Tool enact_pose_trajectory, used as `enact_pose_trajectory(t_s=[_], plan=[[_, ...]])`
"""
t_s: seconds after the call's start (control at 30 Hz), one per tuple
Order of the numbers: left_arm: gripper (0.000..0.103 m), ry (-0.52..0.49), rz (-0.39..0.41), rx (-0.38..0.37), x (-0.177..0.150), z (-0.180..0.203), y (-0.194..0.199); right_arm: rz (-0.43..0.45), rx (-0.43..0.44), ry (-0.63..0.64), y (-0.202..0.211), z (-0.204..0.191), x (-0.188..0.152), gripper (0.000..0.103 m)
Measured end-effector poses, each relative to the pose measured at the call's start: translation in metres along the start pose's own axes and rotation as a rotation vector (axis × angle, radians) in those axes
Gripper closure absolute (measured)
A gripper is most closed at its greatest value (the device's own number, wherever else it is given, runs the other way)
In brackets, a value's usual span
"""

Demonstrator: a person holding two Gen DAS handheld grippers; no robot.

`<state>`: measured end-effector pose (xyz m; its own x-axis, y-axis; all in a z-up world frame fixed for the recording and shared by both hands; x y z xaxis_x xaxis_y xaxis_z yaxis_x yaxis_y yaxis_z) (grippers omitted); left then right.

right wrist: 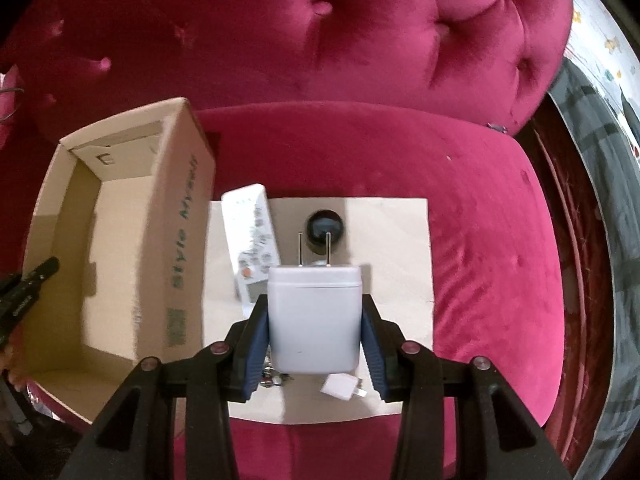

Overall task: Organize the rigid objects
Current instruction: 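Carry the white charger with the right gripper into the box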

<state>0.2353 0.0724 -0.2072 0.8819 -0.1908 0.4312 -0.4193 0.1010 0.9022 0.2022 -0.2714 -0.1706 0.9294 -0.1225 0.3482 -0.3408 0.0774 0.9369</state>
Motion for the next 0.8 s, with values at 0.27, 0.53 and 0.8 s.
enact_pose_trajectory(t_s=[0.27, 0.53, 0.8], plan=[[0.089, -0.002, 0.0, 0.001, -0.001, 0.001, -0.001, 0.028, 0.031, 0.048, 0.013, -0.034, 0.009, 0.058], [0.088, -0.002, -0.002, -0.001, -0.001, 0.0, 0.0, 0.038, 0.064, 0.108, 0.018, -0.074, 0.018, 0.058], [0.088, -0.002, -0.005, -0.002, -0.002, -0.001, 0.0, 0.035, 0.096, 0.16, 0.015, -0.109, 0.019, 0.058]])
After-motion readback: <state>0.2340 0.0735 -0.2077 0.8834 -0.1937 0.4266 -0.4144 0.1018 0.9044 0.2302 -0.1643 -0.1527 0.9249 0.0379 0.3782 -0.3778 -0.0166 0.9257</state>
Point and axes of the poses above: each gripper's, at about its wrist camera, not at the fingertips, and y roughly against the way its jaws point, z to its right, x to its top, the point moved 4 cm from there along -y, roughly the way its jaws point, and after that the axes turned 4 degrees about -y, right-handed, at the moved point
